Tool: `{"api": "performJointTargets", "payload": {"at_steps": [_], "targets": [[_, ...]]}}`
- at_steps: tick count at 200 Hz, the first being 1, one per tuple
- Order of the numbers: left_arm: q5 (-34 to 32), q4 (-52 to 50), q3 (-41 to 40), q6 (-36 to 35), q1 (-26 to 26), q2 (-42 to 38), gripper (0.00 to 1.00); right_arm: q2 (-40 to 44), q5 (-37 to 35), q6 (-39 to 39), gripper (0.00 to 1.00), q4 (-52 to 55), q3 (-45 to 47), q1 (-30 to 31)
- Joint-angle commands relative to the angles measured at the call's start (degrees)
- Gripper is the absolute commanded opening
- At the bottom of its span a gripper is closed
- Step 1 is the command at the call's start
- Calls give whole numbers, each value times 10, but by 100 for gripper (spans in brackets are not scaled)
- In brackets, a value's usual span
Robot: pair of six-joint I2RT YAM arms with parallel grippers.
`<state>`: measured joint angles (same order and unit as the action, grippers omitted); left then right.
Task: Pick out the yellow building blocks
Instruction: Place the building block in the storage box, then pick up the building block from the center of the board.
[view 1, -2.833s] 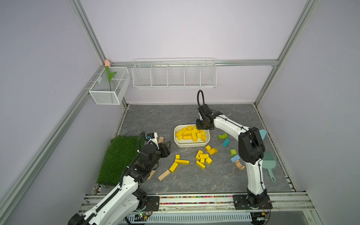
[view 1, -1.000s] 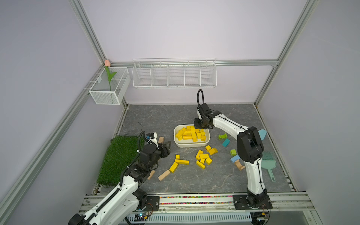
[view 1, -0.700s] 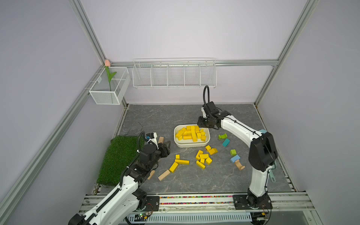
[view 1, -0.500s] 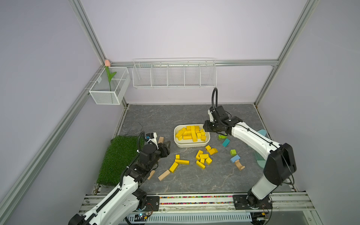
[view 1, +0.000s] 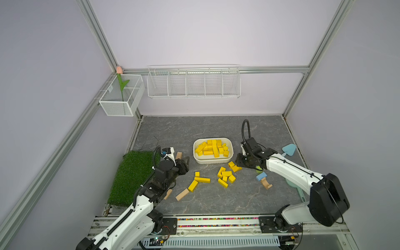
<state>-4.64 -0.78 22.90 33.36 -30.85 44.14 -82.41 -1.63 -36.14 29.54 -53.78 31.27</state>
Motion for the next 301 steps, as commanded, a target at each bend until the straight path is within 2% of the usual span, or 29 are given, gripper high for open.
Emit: {"api": "performJointTargets", "payload": {"at_steps": [1, 59, 98, 163, 213, 301], "targets": [[-5, -3, 0, 7, 4, -2, 66, -4, 10, -64, 43, -10, 21, 4], [-6, -5, 3, 8, 3, 3, 65, -56, 7, -127, 42, 24, -11, -2], [-7, -5, 2, 8, 3, 1, 66, -84, 28, -150, 42, 1, -8, -8], [-5, -4, 3, 9, 3, 4, 66, -104, 20, -149, 46, 2, -19, -24], [-5, -4, 2, 7, 4, 1, 66, -136, 48, -145, 46, -19, -31, -36], [-5, -5, 1, 8, 4, -1, 66, -160, 32, -130, 40, 6, -63, -35]]}}
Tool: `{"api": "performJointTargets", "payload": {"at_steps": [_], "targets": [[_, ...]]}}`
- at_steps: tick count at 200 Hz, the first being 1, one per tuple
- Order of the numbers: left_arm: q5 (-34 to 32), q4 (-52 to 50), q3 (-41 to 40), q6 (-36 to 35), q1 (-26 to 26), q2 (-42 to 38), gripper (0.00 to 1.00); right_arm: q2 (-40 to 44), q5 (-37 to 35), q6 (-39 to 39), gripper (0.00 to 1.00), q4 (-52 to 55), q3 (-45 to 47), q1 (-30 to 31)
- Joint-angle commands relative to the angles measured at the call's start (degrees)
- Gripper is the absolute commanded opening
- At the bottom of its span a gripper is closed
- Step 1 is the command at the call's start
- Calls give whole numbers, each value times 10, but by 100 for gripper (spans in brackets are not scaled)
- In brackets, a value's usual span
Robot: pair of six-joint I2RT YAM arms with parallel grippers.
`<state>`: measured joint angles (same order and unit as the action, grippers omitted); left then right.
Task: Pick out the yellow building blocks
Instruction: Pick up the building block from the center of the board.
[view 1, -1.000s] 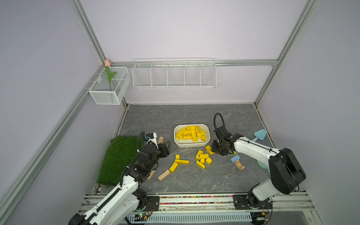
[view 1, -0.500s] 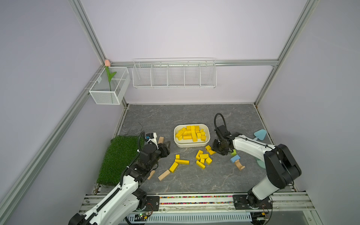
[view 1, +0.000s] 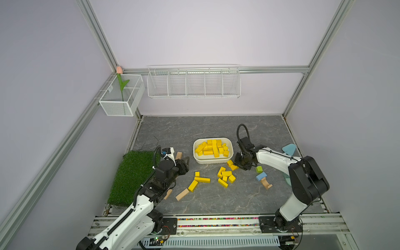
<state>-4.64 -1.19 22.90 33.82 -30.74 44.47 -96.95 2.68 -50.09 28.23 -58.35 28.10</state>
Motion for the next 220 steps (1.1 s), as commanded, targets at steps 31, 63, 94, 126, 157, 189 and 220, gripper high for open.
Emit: {"api": "performJointTargets", "payload": {"at_steps": [31, 63, 94, 126, 157, 189, 220], "targets": [[-6, 0, -2, 4, 3, -9, 66, -29, -24, 75, 40, 46, -52, -3], [-6, 0, 0, 4, 4, -6, 66, -45, -45, 143, 38, 85, -84, -4], [-5, 1, 0, 3, 4, -5, 66, -32, -72, 167, 38, 105, -82, -4], [-5, 0, 1, 4, 3, -3, 66, -9, -86, 168, 37, 110, -61, -13], [-5, 0, 1, 5, 3, -3, 66, 23, -86, 166, 36, 107, -38, -25], [-5, 0, 1, 5, 4, -2, 66, 33, -11, 154, 49, 84, -25, -26], [-4, 0, 1, 4, 4, -2, 66, 32, 68, 94, 70, 45, -7, -26]]}}
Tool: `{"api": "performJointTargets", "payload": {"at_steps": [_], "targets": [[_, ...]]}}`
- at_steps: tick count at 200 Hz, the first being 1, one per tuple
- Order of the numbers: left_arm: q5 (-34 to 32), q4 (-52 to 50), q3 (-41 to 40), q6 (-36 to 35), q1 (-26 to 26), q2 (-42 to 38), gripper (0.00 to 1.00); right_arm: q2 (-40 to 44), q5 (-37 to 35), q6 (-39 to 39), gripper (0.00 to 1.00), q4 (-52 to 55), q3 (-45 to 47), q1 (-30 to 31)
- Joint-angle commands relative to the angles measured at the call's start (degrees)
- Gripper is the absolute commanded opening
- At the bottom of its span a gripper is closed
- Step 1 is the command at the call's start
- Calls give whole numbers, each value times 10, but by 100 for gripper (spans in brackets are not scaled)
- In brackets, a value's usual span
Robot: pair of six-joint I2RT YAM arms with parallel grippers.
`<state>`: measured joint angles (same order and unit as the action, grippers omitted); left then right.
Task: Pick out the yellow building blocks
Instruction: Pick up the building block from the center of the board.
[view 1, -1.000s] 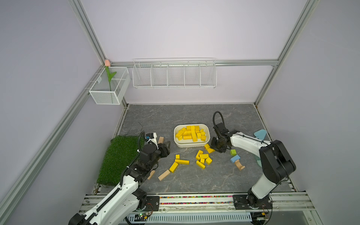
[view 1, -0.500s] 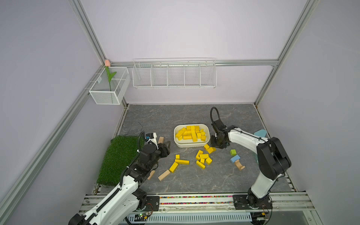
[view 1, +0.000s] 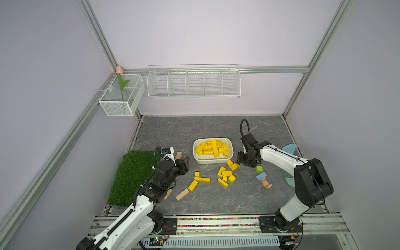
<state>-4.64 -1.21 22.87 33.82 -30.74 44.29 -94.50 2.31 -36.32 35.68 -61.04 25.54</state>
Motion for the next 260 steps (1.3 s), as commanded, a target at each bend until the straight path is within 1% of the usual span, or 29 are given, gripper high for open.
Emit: {"api": "performJointTargets", "payload": {"at_steps": [1, 10, 44, 56, 78, 108, 160, 184, 188, 191, 237, 247, 260], "targets": [[-4, 0, 1, 5, 4, -1, 66, 7, 73, -46, 70, -30, 21, -1], [-5, 0, 1, 5, 4, -2, 66, 4, 85, -65, 71, -37, 23, -1], [-6, 0, -2, 4, 4, -8, 66, -10, 122, -138, 65, -59, 28, -1], [-5, 0, -1, 5, 4, -7, 66, -15, 122, -158, 62, -61, 26, -1], [-4, 1, -3, 4, 4, -8, 66, -19, 107, -179, 59, -61, 20, -3], [-5, 0, -6, 5, 6, -16, 66, -30, 77, -196, 56, -42, 7, -6], [-4, 1, -12, 5, 7, -31, 67, -76, 100, -225, 54, -54, 3, -12], [-4, 1, -13, 6, 8, -36, 67, -90, 97, -232, 51, -53, 1, -12], [-4, 1, -14, 5, 9, -37, 67, -91, 95, -232, 47, -51, 1, -12], [-4, 1, -14, 5, 9, -38, 67, -92, 94, -233, 46, -50, 0, -12], [-4, 2, -16, 7, 11, -40, 67, -90, 76, -226, 44, -28, -4, -13], [-3, 2, -16, 6, 11, -39, 67, -88, 75, -217, 41, -26, -4, -13], [-1, 2, -15, 6, 11, -38, 67, -83, 65, -201, 41, -18, -7, -11]]}}
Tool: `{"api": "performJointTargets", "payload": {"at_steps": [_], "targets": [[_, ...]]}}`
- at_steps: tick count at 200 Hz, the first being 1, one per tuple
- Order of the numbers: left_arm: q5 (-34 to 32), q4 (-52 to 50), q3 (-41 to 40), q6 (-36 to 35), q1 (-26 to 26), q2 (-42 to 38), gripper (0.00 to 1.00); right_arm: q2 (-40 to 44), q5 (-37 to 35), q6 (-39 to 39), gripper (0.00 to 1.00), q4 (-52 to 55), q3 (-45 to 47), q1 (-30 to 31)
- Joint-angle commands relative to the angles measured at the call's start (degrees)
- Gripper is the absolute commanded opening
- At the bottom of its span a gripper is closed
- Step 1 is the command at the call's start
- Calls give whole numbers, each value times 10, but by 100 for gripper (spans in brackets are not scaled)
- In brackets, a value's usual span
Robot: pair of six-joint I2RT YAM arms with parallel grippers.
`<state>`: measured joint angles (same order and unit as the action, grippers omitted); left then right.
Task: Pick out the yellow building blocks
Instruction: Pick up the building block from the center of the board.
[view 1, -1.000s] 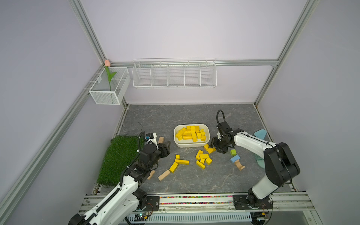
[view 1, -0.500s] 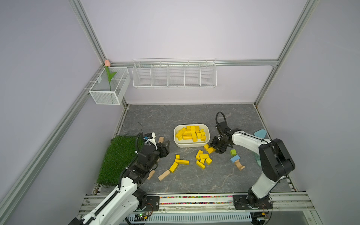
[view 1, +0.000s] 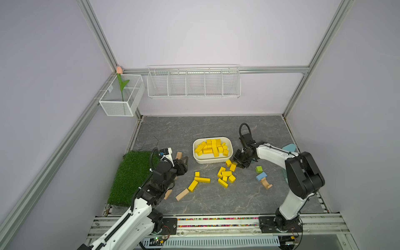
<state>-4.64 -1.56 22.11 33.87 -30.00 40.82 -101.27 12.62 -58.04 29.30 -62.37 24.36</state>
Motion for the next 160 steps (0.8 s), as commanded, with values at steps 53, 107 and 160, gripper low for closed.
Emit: {"api": "performJointTargets", "payload": {"at_steps": [53, 107, 160], "targets": [[0, 8, -6, 6, 5, 1, 67, 35, -142, 93, 47, 96, -12, 37], [1, 9, -3, 6, 5, 9, 67, 58, -237, 139, 50, 130, -55, 99], [2, 9, -2, 6, 5, 12, 67, 28, -235, 125, 51, 138, -75, 114]]}}
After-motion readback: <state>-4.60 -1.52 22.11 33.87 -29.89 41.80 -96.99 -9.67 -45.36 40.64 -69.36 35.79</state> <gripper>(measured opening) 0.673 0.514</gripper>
